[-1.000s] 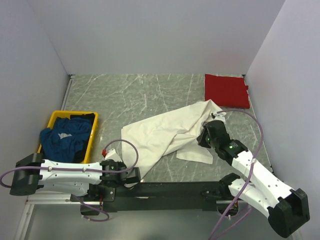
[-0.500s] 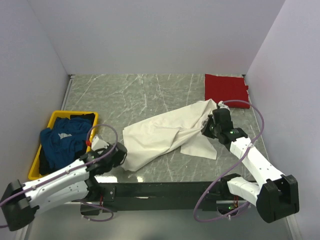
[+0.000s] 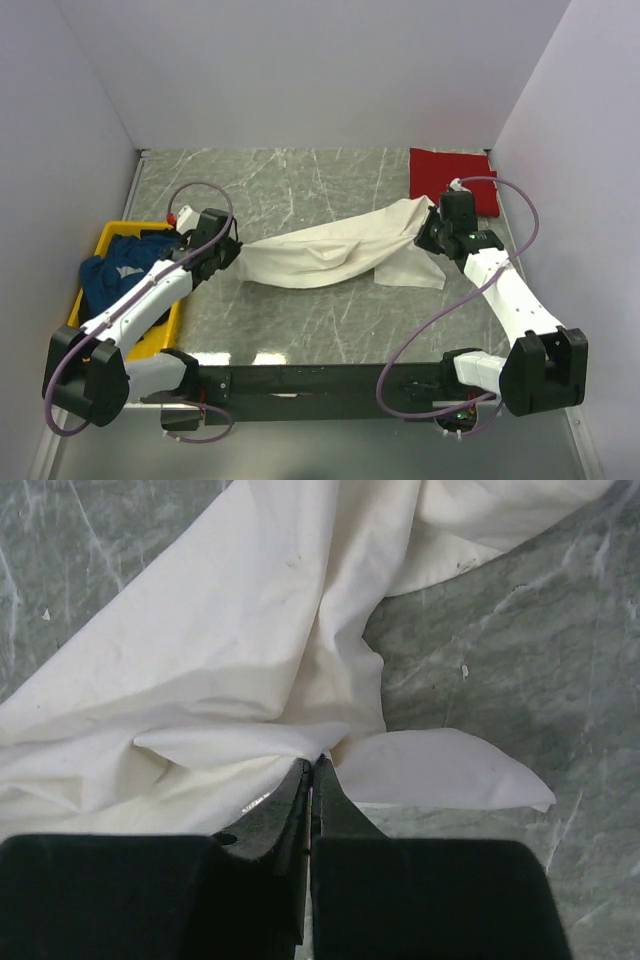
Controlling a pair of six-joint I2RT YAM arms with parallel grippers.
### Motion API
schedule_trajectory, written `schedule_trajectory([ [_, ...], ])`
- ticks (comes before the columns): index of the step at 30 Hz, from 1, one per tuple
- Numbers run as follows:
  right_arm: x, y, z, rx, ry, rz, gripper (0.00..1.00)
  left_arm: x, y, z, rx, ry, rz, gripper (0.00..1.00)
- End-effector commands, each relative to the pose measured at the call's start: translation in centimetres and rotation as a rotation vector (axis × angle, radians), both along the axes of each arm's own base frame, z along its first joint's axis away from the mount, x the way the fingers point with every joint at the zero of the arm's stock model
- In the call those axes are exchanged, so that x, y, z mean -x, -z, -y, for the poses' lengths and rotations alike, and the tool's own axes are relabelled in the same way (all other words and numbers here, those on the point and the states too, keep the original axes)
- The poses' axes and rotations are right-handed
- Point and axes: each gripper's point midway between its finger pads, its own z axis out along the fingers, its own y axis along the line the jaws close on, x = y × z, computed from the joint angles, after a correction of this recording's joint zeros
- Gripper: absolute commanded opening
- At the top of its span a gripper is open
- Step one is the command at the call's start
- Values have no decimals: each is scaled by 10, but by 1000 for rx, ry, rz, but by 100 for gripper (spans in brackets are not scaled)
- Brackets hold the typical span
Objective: Fold and stack the t-shirts
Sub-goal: Flatten the tshirt out
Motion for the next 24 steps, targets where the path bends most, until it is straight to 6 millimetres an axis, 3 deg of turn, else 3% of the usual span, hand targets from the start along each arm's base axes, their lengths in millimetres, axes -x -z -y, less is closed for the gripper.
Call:
schedule_trajectory([
  [1,-6,-9,5,20,2,27,0,4,-1,3,-20,83,-15,1],
  [3,-5,-6,3,17,-6,19,0,12,10,3,-15,95,-38,2],
  [6,-2,-5,6,24,1,19,0,26,19,4,17,102,-46,22],
  [7,-2,-7,7,28,5,27,0,33,22,1,20,97,-45,33],
  [10,-2,-10,9,36,13,30,0,45,26,-6,22,75,-55,48],
  [15,-3,-9,6,26,2,20,0,66,38,-11,51,36,-94,48],
  [19,-4,-9,4,15,-3,22,0,84,62,-14,65,1,-125,45],
  [24,-4,-7,4,13,-1,21,0,90,84,-5,94,15,-164,45],
])
